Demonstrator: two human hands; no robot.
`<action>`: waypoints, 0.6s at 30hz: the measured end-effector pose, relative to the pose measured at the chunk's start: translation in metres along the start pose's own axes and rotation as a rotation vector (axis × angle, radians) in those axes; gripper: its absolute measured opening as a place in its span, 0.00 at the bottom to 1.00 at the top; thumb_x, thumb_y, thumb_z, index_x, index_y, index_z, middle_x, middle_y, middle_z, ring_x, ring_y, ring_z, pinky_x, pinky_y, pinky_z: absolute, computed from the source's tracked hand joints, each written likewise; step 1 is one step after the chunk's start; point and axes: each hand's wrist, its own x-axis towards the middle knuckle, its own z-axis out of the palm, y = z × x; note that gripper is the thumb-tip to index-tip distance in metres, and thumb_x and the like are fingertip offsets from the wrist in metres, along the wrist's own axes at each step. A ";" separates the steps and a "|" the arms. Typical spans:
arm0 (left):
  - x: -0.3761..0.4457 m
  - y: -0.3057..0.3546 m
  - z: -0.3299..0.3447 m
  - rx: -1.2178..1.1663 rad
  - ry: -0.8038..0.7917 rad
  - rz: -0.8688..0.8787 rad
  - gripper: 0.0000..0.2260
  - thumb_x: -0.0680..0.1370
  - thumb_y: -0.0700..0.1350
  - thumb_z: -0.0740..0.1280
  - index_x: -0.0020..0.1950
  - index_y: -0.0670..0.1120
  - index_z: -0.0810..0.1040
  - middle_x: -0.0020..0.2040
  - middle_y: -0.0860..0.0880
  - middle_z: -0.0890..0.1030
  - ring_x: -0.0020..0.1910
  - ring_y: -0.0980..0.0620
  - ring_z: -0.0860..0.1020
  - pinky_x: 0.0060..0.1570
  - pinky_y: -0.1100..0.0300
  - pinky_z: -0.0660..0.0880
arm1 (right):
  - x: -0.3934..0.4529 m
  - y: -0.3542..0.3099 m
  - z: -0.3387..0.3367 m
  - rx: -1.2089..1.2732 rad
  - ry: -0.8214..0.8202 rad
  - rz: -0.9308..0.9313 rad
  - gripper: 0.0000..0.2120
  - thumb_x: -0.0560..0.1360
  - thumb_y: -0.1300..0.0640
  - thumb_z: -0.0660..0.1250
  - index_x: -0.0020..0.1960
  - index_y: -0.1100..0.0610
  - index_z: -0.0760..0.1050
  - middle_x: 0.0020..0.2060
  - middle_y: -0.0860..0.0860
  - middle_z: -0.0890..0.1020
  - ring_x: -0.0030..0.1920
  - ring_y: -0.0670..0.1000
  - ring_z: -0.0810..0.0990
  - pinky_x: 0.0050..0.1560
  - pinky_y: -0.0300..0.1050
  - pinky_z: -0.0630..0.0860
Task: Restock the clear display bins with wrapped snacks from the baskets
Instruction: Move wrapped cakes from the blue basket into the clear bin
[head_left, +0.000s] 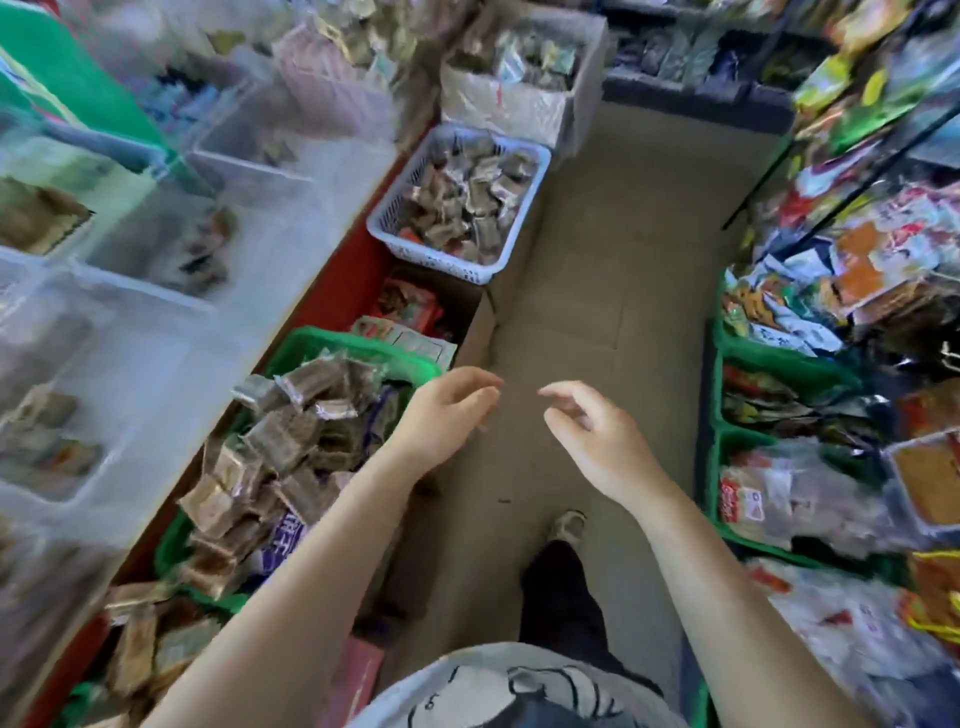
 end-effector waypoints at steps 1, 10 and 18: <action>0.021 0.007 0.002 0.021 0.006 -0.007 0.11 0.73 0.52 0.64 0.51 0.53 0.82 0.40 0.49 0.84 0.41 0.46 0.83 0.48 0.53 0.78 | 0.024 0.002 -0.009 0.017 0.001 -0.012 0.09 0.79 0.56 0.65 0.56 0.44 0.79 0.47 0.42 0.80 0.49 0.44 0.81 0.50 0.37 0.73; 0.222 0.115 0.002 0.079 0.156 -0.053 0.08 0.79 0.43 0.65 0.50 0.52 0.83 0.41 0.50 0.85 0.39 0.51 0.83 0.47 0.55 0.78 | 0.240 -0.018 -0.118 0.086 -0.142 -0.096 0.08 0.77 0.51 0.63 0.51 0.40 0.77 0.44 0.46 0.83 0.45 0.50 0.83 0.55 0.53 0.78; 0.392 0.144 -0.008 -0.044 0.237 -0.121 0.08 0.82 0.43 0.62 0.53 0.49 0.82 0.39 0.52 0.84 0.40 0.50 0.83 0.48 0.47 0.81 | 0.436 -0.056 -0.176 -0.062 -0.285 -0.107 0.08 0.80 0.51 0.62 0.54 0.44 0.78 0.47 0.48 0.83 0.47 0.52 0.82 0.53 0.52 0.78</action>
